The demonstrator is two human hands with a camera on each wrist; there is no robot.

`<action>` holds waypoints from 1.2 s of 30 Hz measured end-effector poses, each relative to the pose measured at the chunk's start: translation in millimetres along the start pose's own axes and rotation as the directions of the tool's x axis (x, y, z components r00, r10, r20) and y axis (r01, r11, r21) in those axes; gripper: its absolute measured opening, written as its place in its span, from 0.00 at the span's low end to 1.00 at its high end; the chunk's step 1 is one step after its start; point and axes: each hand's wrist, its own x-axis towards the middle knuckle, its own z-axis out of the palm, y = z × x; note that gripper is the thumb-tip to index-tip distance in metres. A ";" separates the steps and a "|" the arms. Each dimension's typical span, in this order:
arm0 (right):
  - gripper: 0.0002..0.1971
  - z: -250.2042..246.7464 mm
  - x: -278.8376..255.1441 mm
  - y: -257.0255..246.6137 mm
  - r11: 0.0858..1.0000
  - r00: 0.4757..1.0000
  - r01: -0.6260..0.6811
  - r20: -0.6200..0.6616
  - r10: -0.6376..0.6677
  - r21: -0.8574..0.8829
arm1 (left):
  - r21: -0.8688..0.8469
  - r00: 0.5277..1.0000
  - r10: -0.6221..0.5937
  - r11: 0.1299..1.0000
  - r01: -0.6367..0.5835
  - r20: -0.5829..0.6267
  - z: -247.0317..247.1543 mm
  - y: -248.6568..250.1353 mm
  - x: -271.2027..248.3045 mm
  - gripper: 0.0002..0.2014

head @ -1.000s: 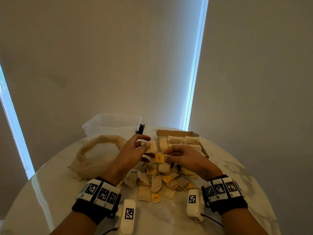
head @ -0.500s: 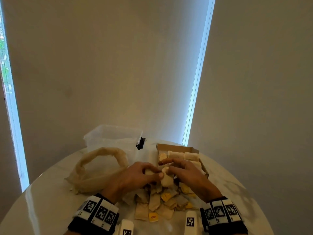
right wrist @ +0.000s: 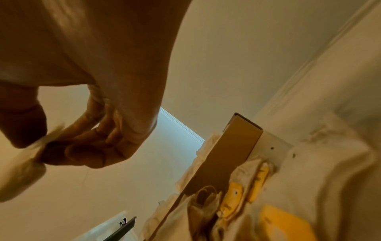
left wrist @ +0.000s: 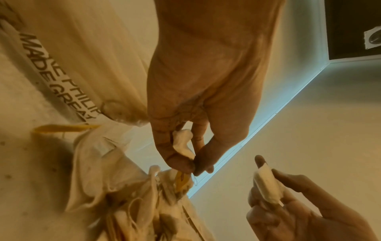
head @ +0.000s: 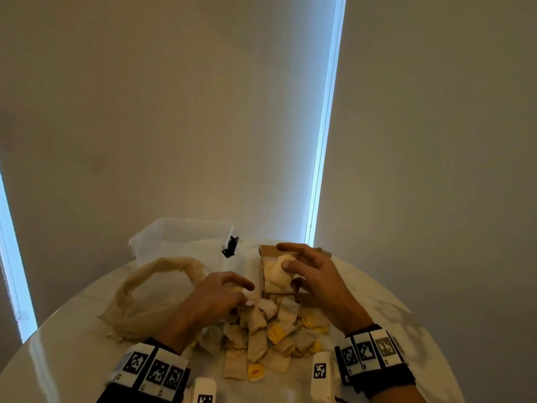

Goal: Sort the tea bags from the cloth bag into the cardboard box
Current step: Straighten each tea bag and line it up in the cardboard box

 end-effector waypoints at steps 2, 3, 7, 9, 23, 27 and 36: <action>0.14 -2.2 2.7 -0.2 0.999 0.999 0.025 -0.043 -0.023 0.031 | 0.023 1.000 0.021 1.000 -0.021 0.001 0.3 2.6 -2.5 0.13; 0.14 -3.4 4.0 0.2 0.998 0.998 0.033 -0.061 -0.029 0.053 | 0.029 0.999 0.048 0.998 -0.047 -0.010 0.5 4.2 -3.9 0.13; 0.14 -6.0 5.8 1.1 0.996 0.994 0.039 -0.104 -0.030 0.082 | 0.006 0.977 0.193 0.981 -0.194 -0.089 0.2 9.6 -7.2 0.09; 0.13 -5.5 5.6 2.1 0.997 0.994 0.043 -0.098 -0.036 0.065 | -0.088 0.973 0.210 0.972 -0.218 -0.092 2.4 14.3 -9.4 0.08; 0.11 9.8 1.6 8.9 0.996 0.999 -0.014 -0.048 0.010 -0.084 | -0.085 0.987 0.158 0.984 -0.156 0.017 11.0 4.2 -2.9 0.12; 0.13 7.3 1.9 8.5 0.994 0.998 0.005 -0.060 -0.012 -0.112 | -0.079 0.990 0.138 0.987 -0.137 0.009 9.8 0.8 -0.2 0.12; 0.13 4.8 13.7 7.6 0.931 0.993 0.098 0.095 -0.068 -0.351 | -0.073 0.989 0.143 0.988 -0.140 0.047 10.8 1.5 0.1 0.13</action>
